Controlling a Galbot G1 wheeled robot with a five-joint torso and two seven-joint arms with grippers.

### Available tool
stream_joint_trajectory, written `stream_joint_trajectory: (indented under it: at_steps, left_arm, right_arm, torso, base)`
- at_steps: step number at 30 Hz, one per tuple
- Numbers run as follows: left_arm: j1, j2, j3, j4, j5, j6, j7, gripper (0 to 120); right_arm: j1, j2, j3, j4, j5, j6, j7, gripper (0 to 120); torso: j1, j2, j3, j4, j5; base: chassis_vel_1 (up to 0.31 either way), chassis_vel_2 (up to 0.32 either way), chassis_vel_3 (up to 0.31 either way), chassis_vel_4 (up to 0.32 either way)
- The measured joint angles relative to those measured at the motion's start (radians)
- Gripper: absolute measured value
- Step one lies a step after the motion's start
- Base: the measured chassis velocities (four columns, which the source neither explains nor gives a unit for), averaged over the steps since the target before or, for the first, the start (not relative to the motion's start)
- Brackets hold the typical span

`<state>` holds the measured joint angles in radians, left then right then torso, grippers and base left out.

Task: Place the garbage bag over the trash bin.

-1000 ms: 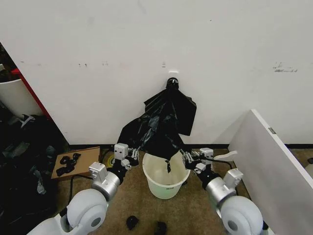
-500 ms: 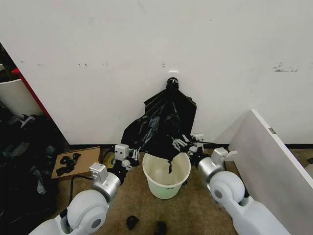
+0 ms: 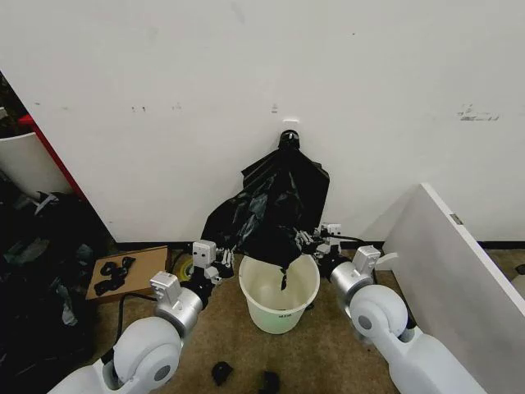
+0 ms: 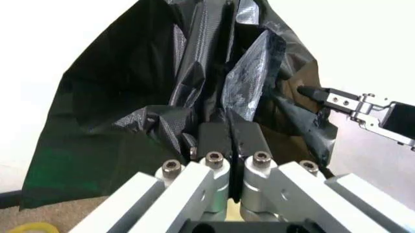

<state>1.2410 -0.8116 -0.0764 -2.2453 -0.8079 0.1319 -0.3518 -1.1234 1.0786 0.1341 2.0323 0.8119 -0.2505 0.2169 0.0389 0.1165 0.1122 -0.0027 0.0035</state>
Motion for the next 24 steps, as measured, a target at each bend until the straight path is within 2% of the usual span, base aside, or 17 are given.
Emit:
stream_joint_trajectory:
  at_steps: [3,13,24]
  left_arm:
    - [0.000,-0.002,0.003,0.003,0.001,0.000,0.000,0]
    - [0.015,-0.008,0.007,0.000,0.010,0.001,-0.001,0]
    - [0.100,-0.030,0.009,-0.011,0.080,-0.007,0.011,0]
  right_arm:
    - [-0.010,0.000,0.002,0.009,0.000,0.002,0.001,0]
    - [-0.067,-0.008,0.029,0.050,0.008,0.006,0.004,0]
    - [-0.218,-0.026,0.060,0.118,-0.018,0.026,-0.005,0]
  torso:
    - [0.000,0.000,0.000,0.0000,0.0000]
    - [0.000,0.000,0.000,0.0000,0.0000]
    - [0.000,0.000,0.000,0.0000,0.0001]
  base:
    - [0.000,0.000,0.000,0.000]
    - [0.000,0.000,0.000,0.000]
    - [0.000,0.000,0.000,0.000]
